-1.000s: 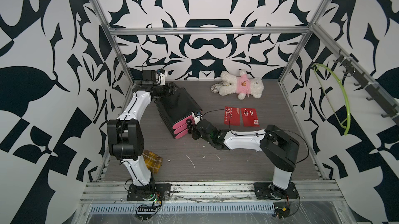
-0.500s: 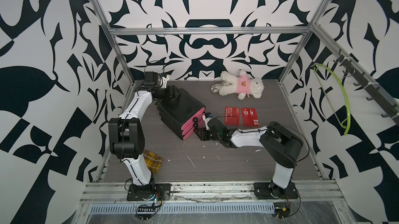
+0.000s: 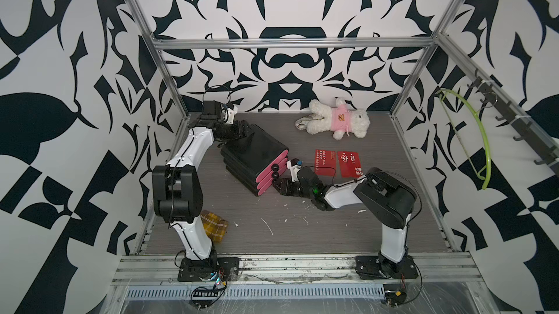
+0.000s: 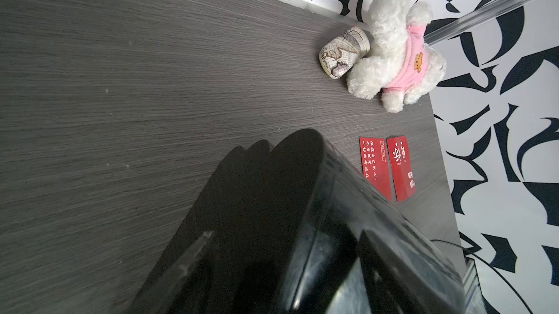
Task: Take the postcards out of the drawer
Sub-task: Close the drawer in the storage box.
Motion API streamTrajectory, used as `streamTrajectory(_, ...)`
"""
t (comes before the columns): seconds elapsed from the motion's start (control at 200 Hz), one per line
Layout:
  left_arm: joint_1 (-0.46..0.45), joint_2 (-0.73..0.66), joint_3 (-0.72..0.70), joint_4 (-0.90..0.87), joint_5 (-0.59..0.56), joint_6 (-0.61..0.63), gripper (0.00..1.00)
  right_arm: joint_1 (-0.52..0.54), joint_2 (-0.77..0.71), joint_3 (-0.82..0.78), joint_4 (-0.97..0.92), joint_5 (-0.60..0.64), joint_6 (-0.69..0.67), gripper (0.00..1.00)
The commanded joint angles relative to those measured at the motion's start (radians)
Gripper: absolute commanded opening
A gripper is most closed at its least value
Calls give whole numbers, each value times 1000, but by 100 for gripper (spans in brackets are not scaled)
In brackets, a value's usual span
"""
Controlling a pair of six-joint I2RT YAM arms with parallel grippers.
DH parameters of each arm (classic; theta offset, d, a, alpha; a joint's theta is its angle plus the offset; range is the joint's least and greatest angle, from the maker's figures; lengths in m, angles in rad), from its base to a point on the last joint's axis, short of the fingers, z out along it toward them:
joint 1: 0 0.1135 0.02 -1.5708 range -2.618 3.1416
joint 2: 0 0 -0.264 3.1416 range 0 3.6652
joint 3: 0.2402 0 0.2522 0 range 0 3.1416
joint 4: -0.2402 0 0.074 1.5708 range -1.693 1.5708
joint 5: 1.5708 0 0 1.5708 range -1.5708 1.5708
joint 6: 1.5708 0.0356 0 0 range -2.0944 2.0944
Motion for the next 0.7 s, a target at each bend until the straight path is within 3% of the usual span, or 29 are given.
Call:
streamTrajectory(0.0, -25, 50, -17, -168, -15, 5, 77, -8, -4, 2, 80, 37, -1, 39)
streamTrajectory(0.5, -25, 53, -13, -175, -18, 9, 76, -18, 78, 44, 161, 23, 9, 40)
streamTrajectory(0.695, -25, 57, -11, -178, -23, 12, 76, -20, 65, 26, 160, 30, 0, 22)
